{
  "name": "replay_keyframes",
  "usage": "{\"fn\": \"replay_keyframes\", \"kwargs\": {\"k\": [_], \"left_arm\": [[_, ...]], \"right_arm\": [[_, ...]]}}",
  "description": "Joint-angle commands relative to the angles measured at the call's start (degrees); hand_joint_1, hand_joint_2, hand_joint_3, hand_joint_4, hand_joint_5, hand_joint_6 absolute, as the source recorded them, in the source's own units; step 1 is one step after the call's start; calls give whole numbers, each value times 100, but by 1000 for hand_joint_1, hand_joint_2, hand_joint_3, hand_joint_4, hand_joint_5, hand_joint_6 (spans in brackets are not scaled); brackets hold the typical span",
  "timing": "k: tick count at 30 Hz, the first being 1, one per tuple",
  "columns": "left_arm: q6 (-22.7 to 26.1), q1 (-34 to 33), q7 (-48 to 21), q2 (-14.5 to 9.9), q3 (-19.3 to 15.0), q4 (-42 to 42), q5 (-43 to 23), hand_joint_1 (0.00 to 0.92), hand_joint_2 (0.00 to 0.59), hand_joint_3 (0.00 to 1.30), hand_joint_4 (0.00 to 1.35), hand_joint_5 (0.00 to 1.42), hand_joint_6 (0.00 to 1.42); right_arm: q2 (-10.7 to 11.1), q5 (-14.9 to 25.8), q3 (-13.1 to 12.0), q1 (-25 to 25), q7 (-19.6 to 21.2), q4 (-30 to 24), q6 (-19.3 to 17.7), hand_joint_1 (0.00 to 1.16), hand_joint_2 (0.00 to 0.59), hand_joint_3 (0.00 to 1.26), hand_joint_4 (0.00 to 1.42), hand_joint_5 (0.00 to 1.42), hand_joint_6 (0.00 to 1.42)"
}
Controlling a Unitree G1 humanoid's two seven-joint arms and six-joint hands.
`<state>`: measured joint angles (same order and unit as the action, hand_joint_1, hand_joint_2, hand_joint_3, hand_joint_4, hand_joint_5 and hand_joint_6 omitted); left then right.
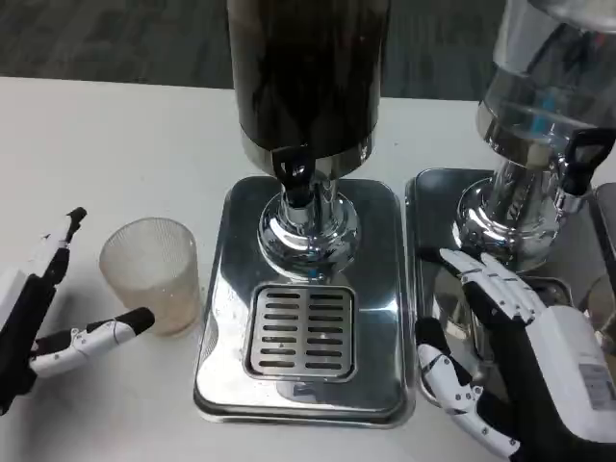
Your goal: Grasp the cup under the faucet to collect the drink, then remove the cup.
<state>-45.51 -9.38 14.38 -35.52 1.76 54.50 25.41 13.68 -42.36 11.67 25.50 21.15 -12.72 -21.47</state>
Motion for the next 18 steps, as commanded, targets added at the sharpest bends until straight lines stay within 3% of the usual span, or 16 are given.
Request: {"fn": "replay_keyframes", "kwargs": {"k": [1, 18], "left_arm": [[7, -203, -54, -64, 160, 217, 18, 228, 20, 0, 0, 14, 232], [-155, -718, 17, 160, 622, 712, 26, 235, 29, 0, 0, 44, 259]], "right_arm": [[-22, -19, 1, 20, 69, 42, -5, 252, 436, 238, 197, 133, 146], [-40, -28, 9, 86, 22, -58, 52, 252, 436, 241, 197, 142, 147]]}}
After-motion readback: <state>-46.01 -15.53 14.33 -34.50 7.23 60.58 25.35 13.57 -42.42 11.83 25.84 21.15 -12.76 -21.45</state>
